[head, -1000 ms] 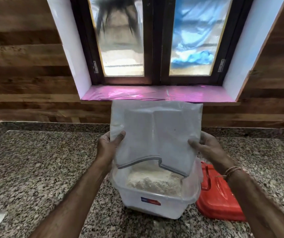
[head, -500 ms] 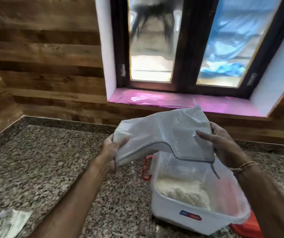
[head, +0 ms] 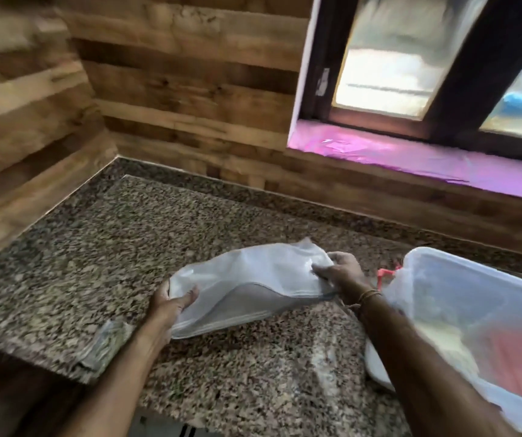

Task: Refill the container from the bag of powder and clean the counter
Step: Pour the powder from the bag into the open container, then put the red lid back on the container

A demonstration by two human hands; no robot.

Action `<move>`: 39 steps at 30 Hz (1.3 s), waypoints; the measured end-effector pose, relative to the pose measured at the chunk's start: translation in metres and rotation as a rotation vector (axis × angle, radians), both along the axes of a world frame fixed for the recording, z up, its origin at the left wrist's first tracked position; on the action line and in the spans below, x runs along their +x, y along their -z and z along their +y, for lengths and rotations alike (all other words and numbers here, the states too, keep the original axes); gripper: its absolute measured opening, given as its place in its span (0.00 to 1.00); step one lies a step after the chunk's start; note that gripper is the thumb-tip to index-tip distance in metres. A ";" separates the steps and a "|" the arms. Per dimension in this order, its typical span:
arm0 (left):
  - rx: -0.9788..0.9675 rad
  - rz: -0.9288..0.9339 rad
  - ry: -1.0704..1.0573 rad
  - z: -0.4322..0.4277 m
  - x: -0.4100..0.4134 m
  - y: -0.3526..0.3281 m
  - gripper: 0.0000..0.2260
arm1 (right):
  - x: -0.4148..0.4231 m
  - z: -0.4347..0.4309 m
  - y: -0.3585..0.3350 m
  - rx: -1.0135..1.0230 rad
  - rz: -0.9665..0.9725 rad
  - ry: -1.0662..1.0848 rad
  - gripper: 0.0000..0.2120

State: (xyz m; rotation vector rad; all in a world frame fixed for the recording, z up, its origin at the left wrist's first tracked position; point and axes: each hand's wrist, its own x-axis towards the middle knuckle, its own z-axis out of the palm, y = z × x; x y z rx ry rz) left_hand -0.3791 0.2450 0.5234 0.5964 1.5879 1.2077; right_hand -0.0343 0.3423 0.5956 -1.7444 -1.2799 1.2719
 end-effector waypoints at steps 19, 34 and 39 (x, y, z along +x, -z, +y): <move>-0.372 0.886 0.153 -0.036 0.029 0.036 0.46 | -0.005 -0.050 0.085 0.029 -0.601 -0.002 0.27; 0.475 0.943 0.308 -0.002 0.234 -0.124 0.33 | 0.107 -0.109 -0.091 0.837 -0.218 0.084 0.26; 0.615 0.961 0.481 -0.028 0.392 -0.152 0.33 | 0.265 -0.152 -0.096 0.811 -0.306 0.282 0.25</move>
